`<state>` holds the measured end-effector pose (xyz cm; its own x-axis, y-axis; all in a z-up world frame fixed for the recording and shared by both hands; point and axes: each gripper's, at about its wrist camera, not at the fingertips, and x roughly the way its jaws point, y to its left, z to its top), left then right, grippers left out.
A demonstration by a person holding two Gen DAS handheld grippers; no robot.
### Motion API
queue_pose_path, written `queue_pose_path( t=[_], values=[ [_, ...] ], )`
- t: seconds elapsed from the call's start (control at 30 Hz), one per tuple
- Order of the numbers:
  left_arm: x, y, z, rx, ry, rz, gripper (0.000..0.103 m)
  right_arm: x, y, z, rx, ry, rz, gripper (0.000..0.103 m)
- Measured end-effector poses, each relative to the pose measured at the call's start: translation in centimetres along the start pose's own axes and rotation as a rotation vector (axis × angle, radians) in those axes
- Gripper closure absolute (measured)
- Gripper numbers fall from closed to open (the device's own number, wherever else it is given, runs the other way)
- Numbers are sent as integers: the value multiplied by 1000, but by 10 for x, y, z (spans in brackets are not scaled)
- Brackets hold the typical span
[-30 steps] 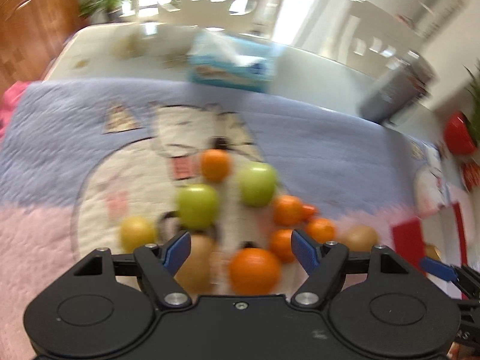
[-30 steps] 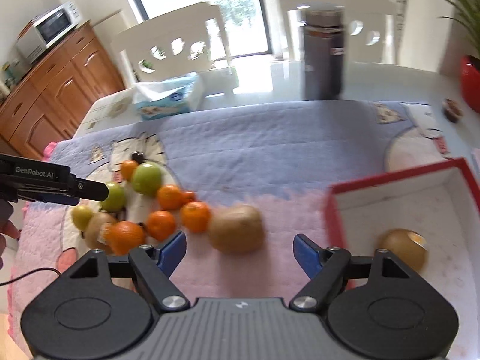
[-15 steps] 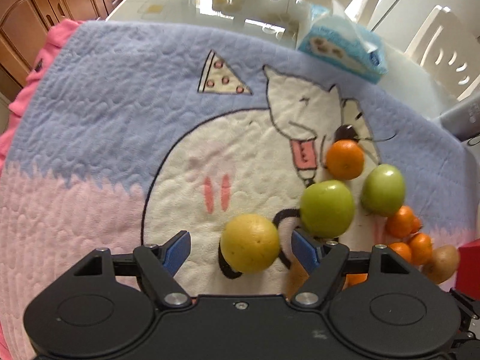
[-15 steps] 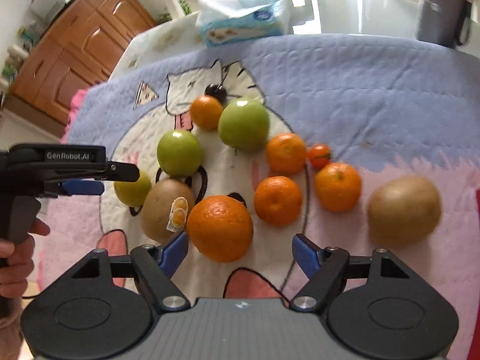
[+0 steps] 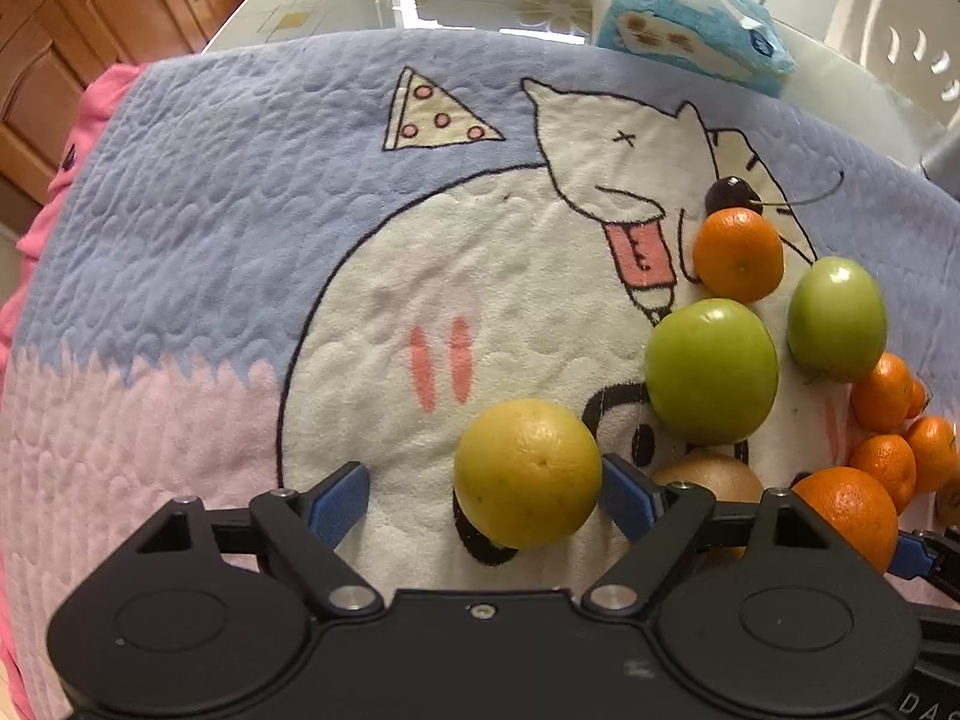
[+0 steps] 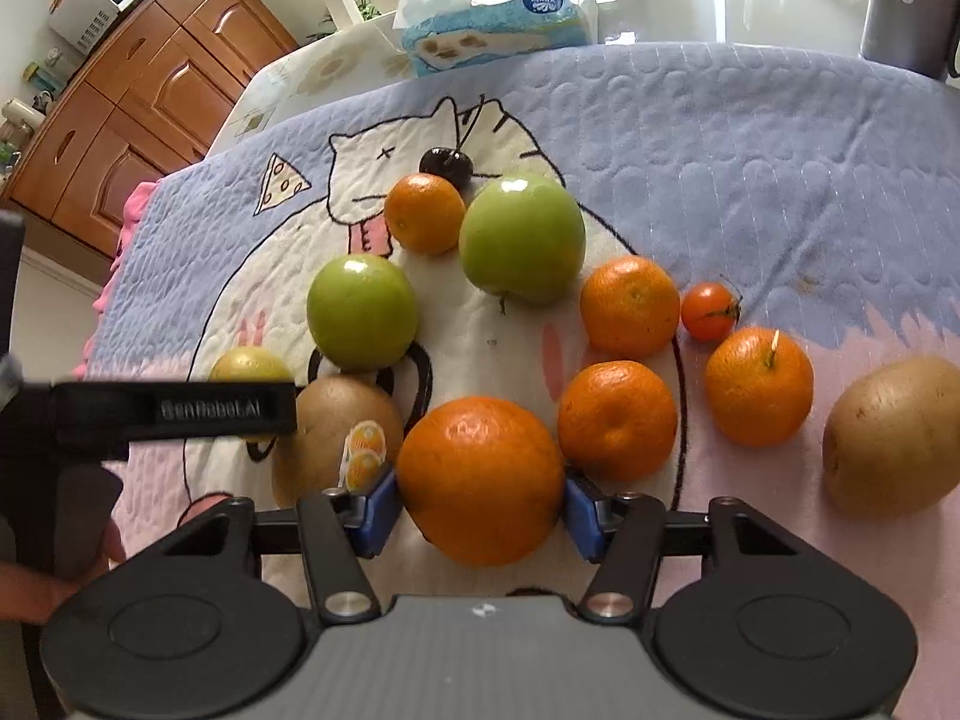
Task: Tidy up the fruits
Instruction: 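Grasp the yellow fruit with the left tool while the right grasps a large orange, then carry yellow fruit and orange into the red box and release both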
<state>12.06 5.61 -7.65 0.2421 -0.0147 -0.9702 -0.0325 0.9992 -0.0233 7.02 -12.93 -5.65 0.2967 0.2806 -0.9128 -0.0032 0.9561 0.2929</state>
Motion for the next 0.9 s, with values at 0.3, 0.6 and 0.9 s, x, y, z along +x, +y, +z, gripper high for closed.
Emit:
queue_pose_path(
  t=[0.3,0.6,0.9],
  values=[
    [-18,0,-4,-2,-53,-27,51,-5,-8,-1,18,-13,50,46],
    [-32,11,-8,-66,-71,-68,51,-18,-8,-10,23,-41,95,46],
    [-59,8,-5,-82,-120,-79,51,-42,-17,-15,52,-108,114,46]
  ],
)
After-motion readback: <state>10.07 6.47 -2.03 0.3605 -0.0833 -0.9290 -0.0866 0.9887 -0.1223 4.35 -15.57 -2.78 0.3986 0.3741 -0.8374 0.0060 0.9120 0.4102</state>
